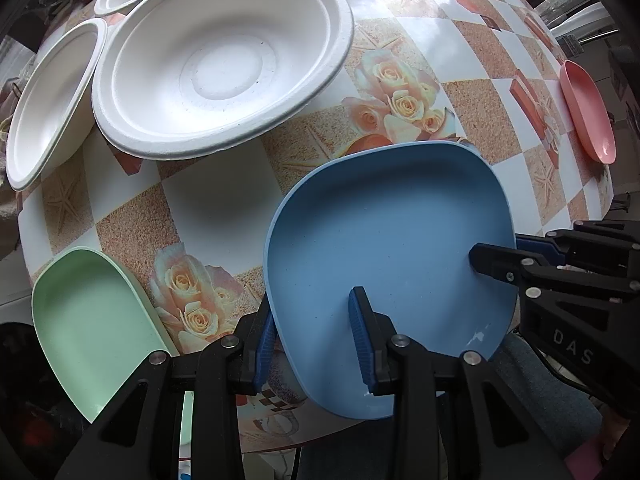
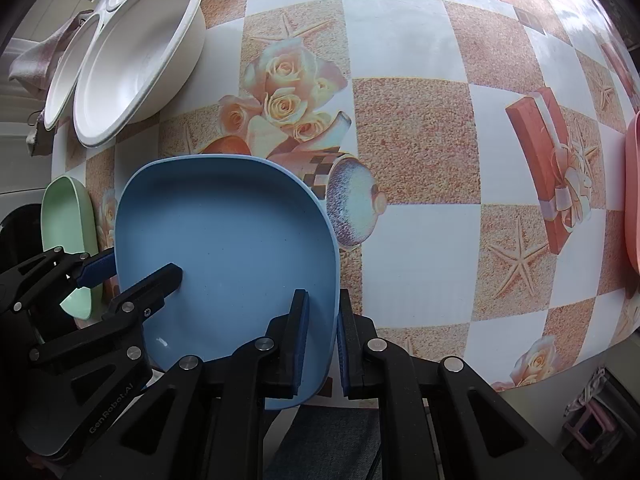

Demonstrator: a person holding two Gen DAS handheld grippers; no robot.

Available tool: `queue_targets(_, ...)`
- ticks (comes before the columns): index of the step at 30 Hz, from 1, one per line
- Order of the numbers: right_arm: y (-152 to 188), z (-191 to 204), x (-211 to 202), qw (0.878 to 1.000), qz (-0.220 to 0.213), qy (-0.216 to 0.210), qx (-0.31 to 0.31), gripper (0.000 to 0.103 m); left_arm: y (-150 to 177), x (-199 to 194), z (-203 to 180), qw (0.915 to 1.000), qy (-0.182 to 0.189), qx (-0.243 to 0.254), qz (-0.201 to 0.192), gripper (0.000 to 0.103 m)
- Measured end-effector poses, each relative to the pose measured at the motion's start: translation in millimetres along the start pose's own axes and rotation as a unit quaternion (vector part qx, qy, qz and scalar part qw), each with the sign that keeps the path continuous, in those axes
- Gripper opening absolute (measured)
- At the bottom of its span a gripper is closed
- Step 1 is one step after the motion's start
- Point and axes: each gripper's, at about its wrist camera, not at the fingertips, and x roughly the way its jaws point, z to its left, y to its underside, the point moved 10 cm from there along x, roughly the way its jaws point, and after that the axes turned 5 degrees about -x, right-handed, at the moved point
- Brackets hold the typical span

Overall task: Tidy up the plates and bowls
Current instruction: 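Lift the blue plate with both grippers and carry it over the green plate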

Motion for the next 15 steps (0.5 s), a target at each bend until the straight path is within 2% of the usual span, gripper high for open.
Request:
queue_targets(9, 0, 0, 0, 1.000, 0.002, 0.001, 0.000, 0.014, -5, 1, 4, 1.0000, 0.002, 0.001, -0.001, 0.039)
queue_targets(15, 3, 11, 4, 1.000, 0.019, -0.008, 0.003, 0.014, 2, 0, 7, 1.0000, -0.003, -0.004, -0.004, 0.039)
